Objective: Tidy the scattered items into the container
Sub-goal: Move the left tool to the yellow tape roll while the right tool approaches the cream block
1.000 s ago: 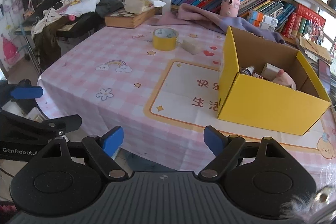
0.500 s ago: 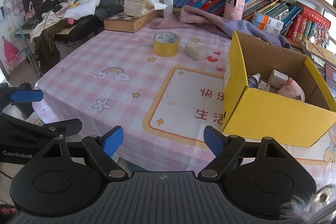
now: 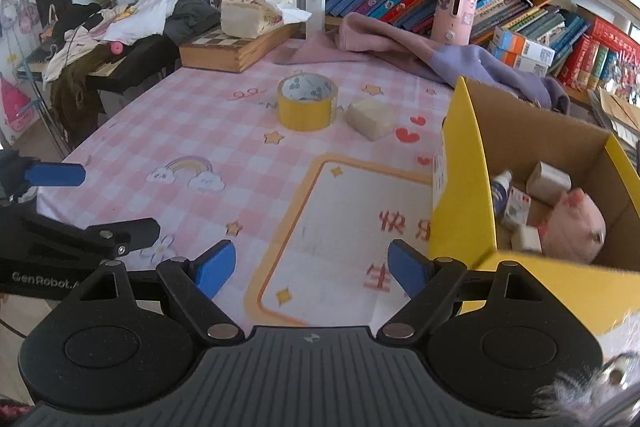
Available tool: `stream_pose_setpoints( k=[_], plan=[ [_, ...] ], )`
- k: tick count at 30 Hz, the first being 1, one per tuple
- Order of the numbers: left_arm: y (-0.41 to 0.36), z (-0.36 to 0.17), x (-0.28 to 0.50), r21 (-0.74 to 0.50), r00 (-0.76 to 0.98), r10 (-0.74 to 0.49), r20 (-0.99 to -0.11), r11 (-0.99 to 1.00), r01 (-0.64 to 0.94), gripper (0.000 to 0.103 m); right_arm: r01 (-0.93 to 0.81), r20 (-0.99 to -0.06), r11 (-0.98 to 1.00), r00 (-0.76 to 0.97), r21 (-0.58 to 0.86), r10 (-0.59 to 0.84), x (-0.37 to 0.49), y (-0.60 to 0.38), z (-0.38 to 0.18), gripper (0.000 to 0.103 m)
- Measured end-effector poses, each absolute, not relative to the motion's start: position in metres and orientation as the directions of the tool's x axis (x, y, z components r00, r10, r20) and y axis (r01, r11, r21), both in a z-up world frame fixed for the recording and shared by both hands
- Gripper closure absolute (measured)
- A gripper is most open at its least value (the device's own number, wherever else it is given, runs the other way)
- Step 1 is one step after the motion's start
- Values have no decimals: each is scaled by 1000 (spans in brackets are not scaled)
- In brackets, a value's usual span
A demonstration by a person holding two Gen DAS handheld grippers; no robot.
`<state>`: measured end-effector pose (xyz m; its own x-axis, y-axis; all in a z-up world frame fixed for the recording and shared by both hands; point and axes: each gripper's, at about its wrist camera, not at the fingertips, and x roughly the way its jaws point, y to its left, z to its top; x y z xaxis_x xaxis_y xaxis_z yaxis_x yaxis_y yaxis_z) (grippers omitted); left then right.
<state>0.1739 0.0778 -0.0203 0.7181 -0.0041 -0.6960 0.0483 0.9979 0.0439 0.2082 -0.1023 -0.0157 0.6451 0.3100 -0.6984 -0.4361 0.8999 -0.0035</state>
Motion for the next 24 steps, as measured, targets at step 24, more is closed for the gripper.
stream_pose_setpoints(
  k=[24],
  plan=[
    [84, -8, 285, 56, 727, 3, -687, 997, 49, 4, -312, -650, 949, 711, 50, 268, 328, -103, 0, 26]
  ],
)
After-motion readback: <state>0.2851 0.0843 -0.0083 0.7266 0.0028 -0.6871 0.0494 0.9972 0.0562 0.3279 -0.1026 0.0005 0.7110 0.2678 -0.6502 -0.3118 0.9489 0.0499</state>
